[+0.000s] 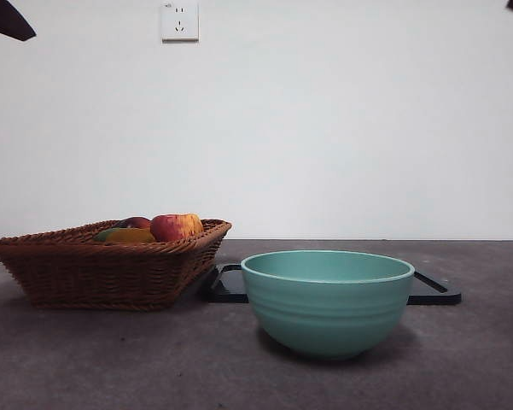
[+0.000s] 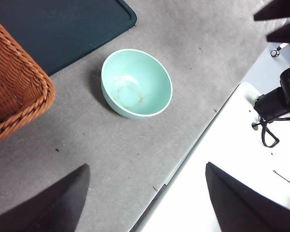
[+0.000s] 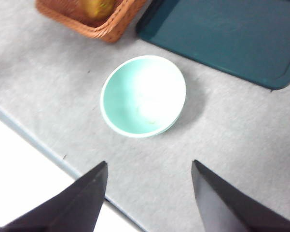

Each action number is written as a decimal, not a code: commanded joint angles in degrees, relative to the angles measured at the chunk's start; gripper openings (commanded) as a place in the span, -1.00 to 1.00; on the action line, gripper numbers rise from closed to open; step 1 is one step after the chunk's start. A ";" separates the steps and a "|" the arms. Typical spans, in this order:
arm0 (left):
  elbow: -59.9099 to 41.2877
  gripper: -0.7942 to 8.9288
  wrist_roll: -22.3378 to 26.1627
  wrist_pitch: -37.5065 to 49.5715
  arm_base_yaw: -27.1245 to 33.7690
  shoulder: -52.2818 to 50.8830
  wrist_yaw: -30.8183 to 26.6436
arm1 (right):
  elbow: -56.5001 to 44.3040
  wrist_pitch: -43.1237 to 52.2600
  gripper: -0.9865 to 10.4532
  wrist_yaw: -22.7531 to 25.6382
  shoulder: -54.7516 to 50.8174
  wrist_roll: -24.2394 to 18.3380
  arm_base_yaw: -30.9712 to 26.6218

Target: Pick up the wifruite, put it on the bowl, pick up the plate, put it on desk

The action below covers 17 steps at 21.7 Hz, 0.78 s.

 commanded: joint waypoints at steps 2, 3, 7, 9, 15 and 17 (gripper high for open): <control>0.85 -0.07 0.57 0.20 -0.22 0.37 0.24 | 0.92 -0.04 -0.35 -0.57 -1.11 -0.72 0.39; 0.85 -0.07 0.52 0.20 -0.22 0.37 0.24 | 0.92 -0.07 -0.35 -0.55 -1.29 -0.74 0.39; 0.85 -0.07 0.48 0.17 -0.22 0.37 0.24 | 0.90 -0.11 -0.35 -0.57 -1.20 -0.85 0.39; 0.85 -0.08 0.46 0.17 -0.22 0.37 0.24 | 0.92 -0.13 -0.35 -0.55 -1.22 -0.85 0.39; 0.85 -0.81 0.46 0.22 -0.22 0.37 0.24 | 0.90 -0.57 -0.82 -0.48 -1.22 -1.07 0.39; 0.85 -0.81 0.46 0.24 -0.22 0.37 0.24 | 0.90 -0.55 -0.82 -0.48 -1.22 -1.03 0.39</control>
